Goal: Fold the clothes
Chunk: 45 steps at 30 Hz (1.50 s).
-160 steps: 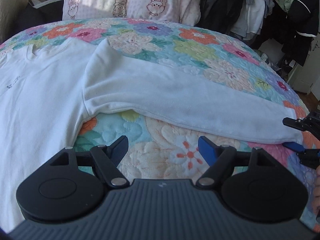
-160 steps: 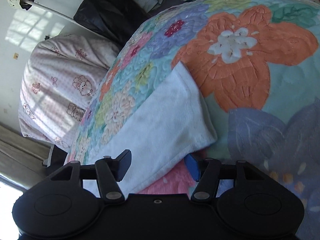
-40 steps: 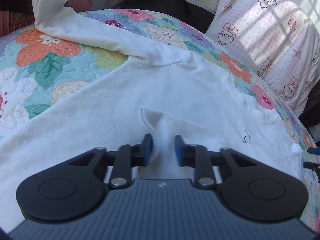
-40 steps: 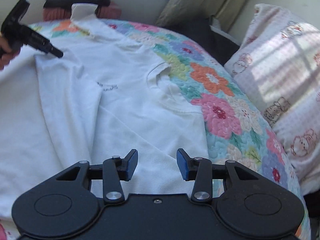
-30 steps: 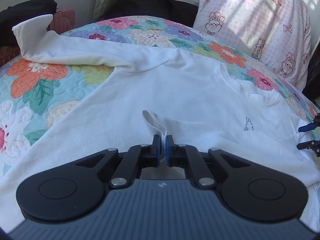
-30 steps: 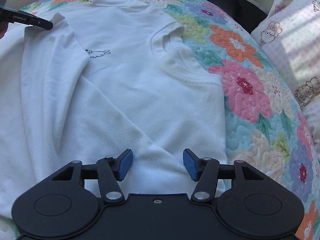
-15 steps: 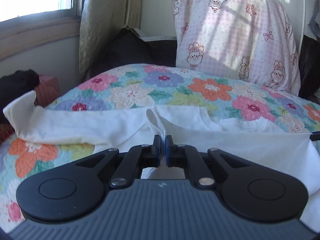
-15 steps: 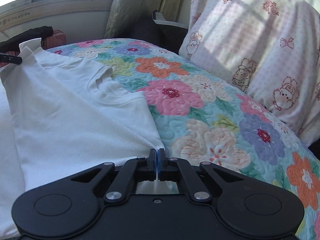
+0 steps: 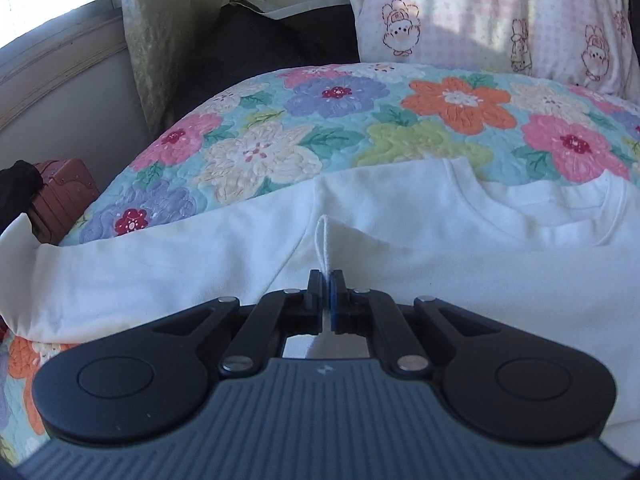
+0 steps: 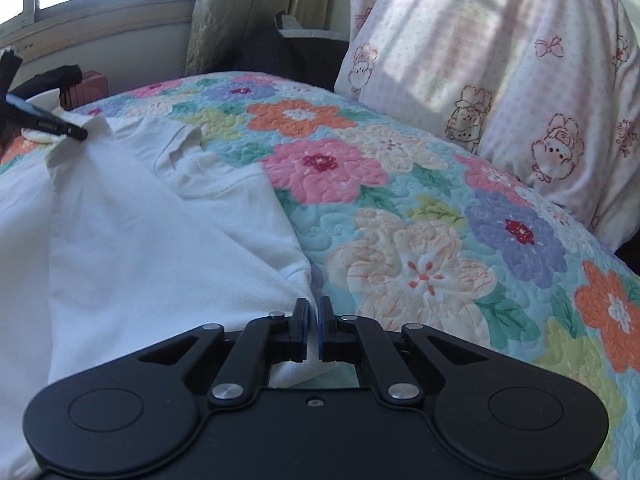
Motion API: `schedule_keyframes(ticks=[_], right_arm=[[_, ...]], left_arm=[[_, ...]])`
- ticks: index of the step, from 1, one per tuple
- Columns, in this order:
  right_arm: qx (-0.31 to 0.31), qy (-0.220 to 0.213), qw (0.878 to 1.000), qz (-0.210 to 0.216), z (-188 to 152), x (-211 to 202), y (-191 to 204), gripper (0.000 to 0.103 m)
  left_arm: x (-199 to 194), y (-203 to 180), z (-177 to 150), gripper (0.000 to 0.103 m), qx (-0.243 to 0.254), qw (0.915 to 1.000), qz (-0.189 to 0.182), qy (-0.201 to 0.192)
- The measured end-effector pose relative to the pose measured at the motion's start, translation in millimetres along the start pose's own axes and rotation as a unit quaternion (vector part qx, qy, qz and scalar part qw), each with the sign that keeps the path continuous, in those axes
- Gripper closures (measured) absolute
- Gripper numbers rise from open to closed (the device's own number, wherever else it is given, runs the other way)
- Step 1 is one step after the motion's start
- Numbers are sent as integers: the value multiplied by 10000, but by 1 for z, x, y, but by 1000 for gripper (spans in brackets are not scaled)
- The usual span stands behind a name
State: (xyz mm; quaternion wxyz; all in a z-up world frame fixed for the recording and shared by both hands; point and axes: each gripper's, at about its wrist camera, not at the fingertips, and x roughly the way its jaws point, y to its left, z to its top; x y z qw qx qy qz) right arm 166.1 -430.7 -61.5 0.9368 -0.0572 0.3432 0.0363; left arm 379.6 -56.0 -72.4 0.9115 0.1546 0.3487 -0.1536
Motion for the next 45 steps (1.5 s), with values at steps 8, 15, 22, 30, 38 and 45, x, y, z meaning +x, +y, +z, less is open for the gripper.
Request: schedule_keyframes(ticks=[8, 15, 22, 30, 38, 45], right_arm=[[16, -301, 9960, 842, 7, -24, 59, 73], [-285, 599, 9944, 822, -37, 9, 94, 73], [-989, 1060, 9865, 762, -52, -11, 113, 72], [-233, 699, 9928, 943, 7, -46, 118, 57], [-863, 1242, 9703, 1889, 145, -59, 188, 18], [-936, 1181, 9634, 2219, 146, 4, 216, 19]], left_arm=[[19, -17, -3, 100, 801, 9949, 557, 251], [21, -8, -6, 99, 597, 9967, 495, 252], [16, 35, -7, 99, -1, 9946, 978, 350], [-43, 154, -32, 91, -1514, 9846, 672, 560], [-86, 260, -50, 41, -2160, 9687, 1221, -71], [-36, 311, -67, 41, -2748, 9455, 1747, -88]])
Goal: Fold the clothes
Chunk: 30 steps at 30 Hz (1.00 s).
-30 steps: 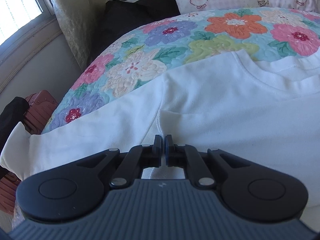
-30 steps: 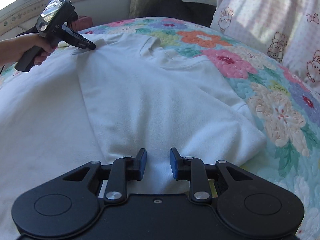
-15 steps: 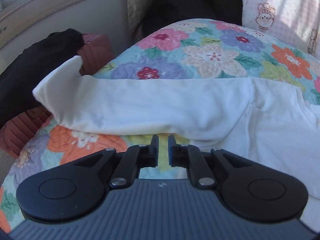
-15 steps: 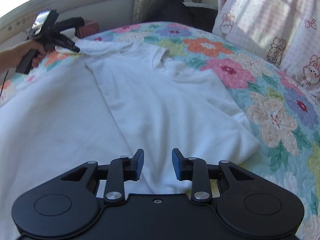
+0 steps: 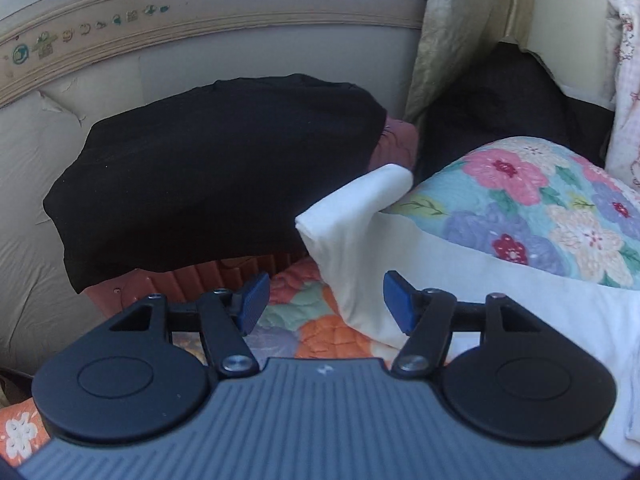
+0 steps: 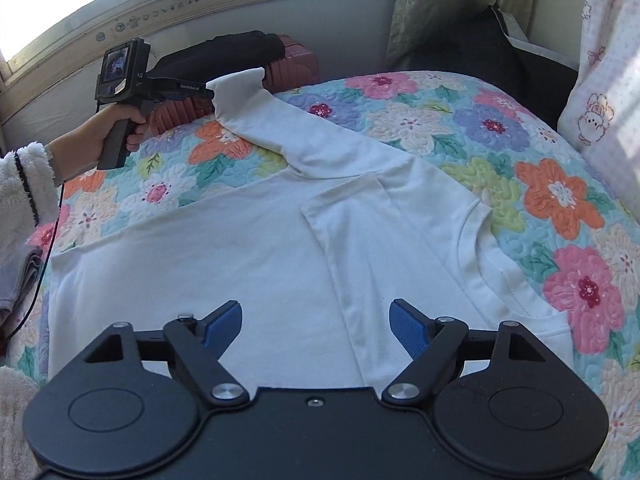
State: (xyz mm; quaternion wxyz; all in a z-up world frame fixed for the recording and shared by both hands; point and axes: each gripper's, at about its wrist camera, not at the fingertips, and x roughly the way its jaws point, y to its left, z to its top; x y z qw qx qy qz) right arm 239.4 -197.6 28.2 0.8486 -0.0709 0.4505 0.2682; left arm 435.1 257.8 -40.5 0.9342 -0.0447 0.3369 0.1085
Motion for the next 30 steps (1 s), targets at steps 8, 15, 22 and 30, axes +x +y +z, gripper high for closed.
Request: schedule_keyframes(ticks=[8, 15, 22, 30], right_arm=[[1017, -59, 9945, 224, -40, 43, -58, 19], [1272, -71, 9914, 284, -48, 50, -90, 31], [2006, -414, 9776, 479, -67, 41, -107, 31], [2570, -461, 9643, 442, -98, 23, -102, 31]], left_arm=[[60, -2, 9, 67, -340, 9993, -78, 104], [11, -23, 16, 99, -1554, 9765, -1488, -88], [-141, -132, -19, 98, -1009, 9206, -3693, -772], [-133, -211, -149, 65, -1809, 8894, -4038, 1147]])
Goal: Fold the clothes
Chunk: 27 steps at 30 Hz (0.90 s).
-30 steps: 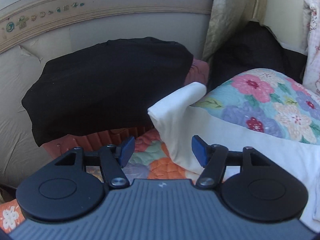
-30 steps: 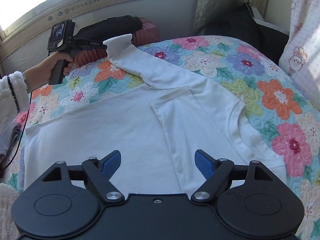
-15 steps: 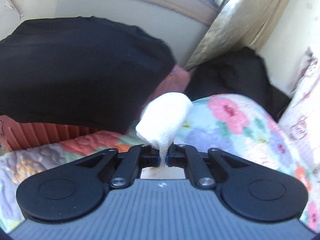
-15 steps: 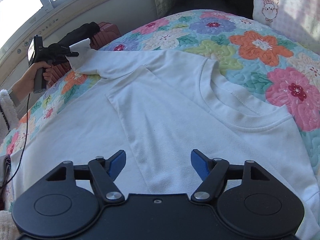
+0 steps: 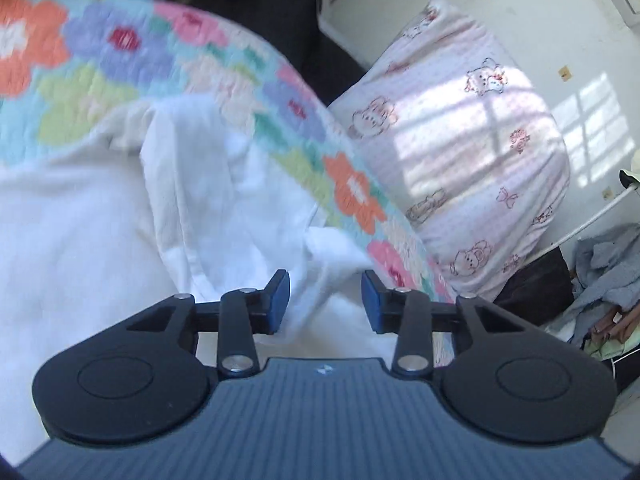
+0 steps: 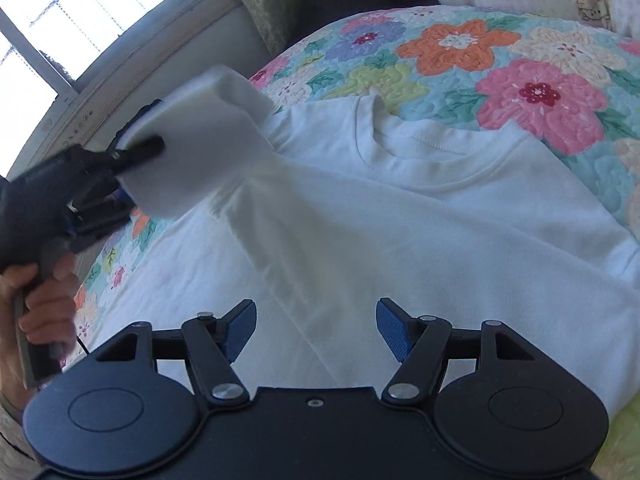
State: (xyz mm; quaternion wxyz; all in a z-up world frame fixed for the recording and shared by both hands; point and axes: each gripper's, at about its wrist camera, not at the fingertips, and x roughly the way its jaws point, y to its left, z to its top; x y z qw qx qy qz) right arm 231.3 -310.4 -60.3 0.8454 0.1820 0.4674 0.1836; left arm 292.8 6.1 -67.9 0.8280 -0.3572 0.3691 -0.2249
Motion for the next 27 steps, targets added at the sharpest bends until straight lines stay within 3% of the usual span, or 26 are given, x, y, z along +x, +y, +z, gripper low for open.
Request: schedule_keyframes(ticks=[3, 6, 9, 11, 13, 16, 18, 20, 22, 25, 27], right_arm=[[-238, -45, 9996, -162, -4, -6, 9, 31], [-576, -237, 9975, -326, 2, -11, 19, 31], [-784, -449, 9955, -281, 12, -10, 33, 31], [-804, -554, 9951, -158, 18, -1, 48, 29], [-890, -587, 9942, -148, 21, 16, 63, 25], [-1085, -457, 9913, -589, 16, 46, 82, 25], [-1387, -174, 9860, -910, 9, 70, 95, 26], [-1996, -153, 9688, -1460, 2, 90, 107, 34], [-2164, -247, 9584, -1842, -2, 97, 105, 95], [-1155, -794, 9759, -1675, -10, 58, 87, 94], [-957, -1510, 9695, -1678, -32, 18, 90, 94]], left_arm=[[-15, 15, -33, 65, 190, 9992, 346, 36], [-28, 1, -36, 62, 961, 9903, 1004, -95], [-32, -12, -22, 57, 1525, 9798, 1202, -483], [-30, -9, -19, 52, 1487, 9779, 1328, -626], [-26, 4, -19, 52, 1269, 9808, 1407, -457], [-19, 21, -27, 52, 1067, 9801, 1646, -313], [-15, 26, -33, 52, 1197, 9748, 1855, -318], [-12, 30, -36, 52, 1310, 9725, 1909, -261], [-16, 34, -34, 52, 1148, 9765, 1805, -251], [-24, 44, -25, 52, 737, 9831, 1644, -330], [-31, 51, -19, 52, 473, 9856, 1567, -418]])
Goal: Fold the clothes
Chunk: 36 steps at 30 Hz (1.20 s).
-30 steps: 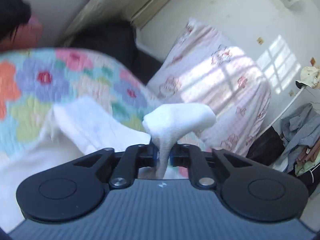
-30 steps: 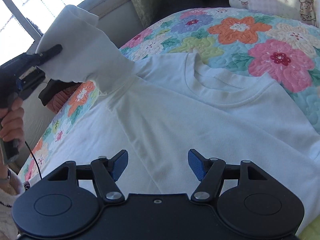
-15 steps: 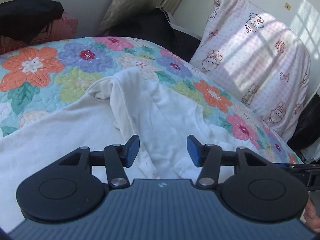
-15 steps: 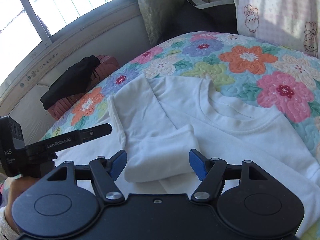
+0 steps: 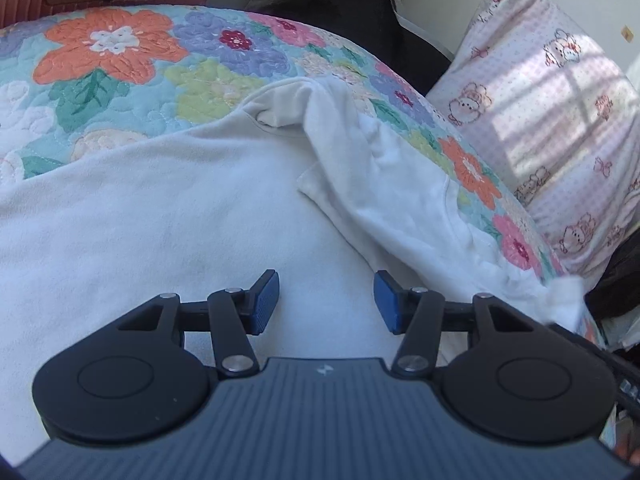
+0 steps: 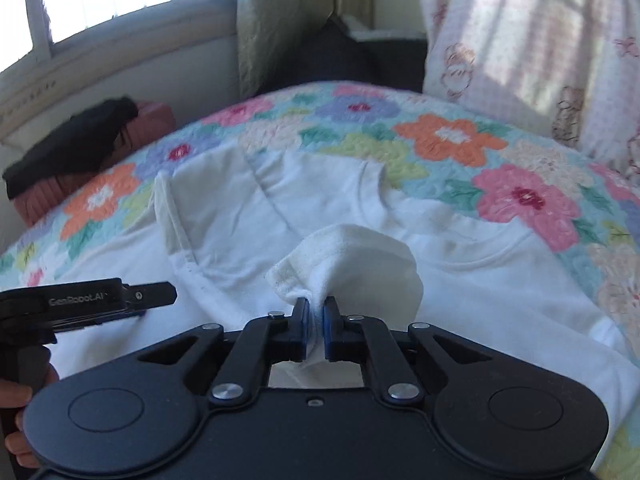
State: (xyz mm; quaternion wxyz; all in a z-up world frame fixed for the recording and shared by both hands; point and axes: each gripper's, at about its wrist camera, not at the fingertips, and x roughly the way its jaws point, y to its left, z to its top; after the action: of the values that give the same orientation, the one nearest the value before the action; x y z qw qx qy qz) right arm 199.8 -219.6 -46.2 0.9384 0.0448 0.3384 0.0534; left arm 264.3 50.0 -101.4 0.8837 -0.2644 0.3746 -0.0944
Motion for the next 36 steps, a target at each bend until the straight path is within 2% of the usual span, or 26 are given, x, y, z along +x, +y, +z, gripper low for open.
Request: schedule_keyframes(ticks=[2, 3, 5, 6, 8, 9, 10, 13, 15, 18, 20, 21, 23, 24, 26, 29, 32, 35, 36], right_arm=[[451, -550, 9973, -181, -20, -39, -13, 93], [605, -584, 9959, -333, -31, -50, -21, 92], [888, -331, 9934, -647, -51, -56, -42, 89], [1047, -115, 9924, -640, -59, -54, -53, 86], [1637, 210, 9849, -523, -70, -51, -75, 81], [1922, 344, 9797, -462, -75, -50, -86, 69], [2143, 319, 9755, -391, -77, -51, -90, 62], [2353, 175, 9716, -191, -81, -64, -93, 49], [2423, 163, 9701, 54, -82, -71, -91, 48], [2788, 164, 9582, 627, -86, -82, -97, 42], [2998, 172, 9509, 754, -89, -86, -103, 38], [3096, 180, 9473, 800, -90, -87, -106, 33], [3241, 261, 9436, 625, -83, -84, -116, 26], [3253, 375, 9441, 377, -75, -82, -119, 22], [3231, 586, 9445, -132, -60, -77, -125, 21], [2247, 403, 9693, -918, -38, -74, -108, 21], [1614, 482, 9812, -943, -30, -52, -96, 20], [1688, 872, 9790, -739, -40, -40, -99, 24], [1665, 946, 9781, -817, -47, -41, -98, 24]], left_arm=[[-5, 6, 5, 52, -118, 9998, -9, -177], [-7, 9, 7, 52, -170, 9996, -8, -236], [-5, 12, 9, 52, -224, 9997, 32, -126], [-4, 13, 9, 52, -252, 9996, 23, -79], [-3, 13, 7, 52, -289, 9996, -56, -23], [-2, 13, 6, 52, -307, 9995, -96, 6], [-2, 13, 6, 52, -322, 9994, -132, 33], [-1, 10, 4, 52, -304, 9994, -173, 56], [0, 8, 3, 52, -279, 9994, -195, 86], [2, 6, 2, 52, -280, 9992, -256, 118], [4, 3, 1, 52, -256, 9992, -273, 124], [4, 1, 1, 52, -224, 9993, -276, 126], [3, -5, -2, 52, -66, 9995, -282, 122], [3, -10, -3, 52, 50, 9995, -275, 127], [3, -20, -6, 51, 276, 9992, -259, 140], [4, -31, -11, 51, 597, 9978, -237, 140], [3, -45, -16, 47, 1122, 9936, -94, 112], [2, -51, -19, 47, 1328, 9910, -3, 178], [2, -51, -19, 46, 1372, 9904, 46, 179]])
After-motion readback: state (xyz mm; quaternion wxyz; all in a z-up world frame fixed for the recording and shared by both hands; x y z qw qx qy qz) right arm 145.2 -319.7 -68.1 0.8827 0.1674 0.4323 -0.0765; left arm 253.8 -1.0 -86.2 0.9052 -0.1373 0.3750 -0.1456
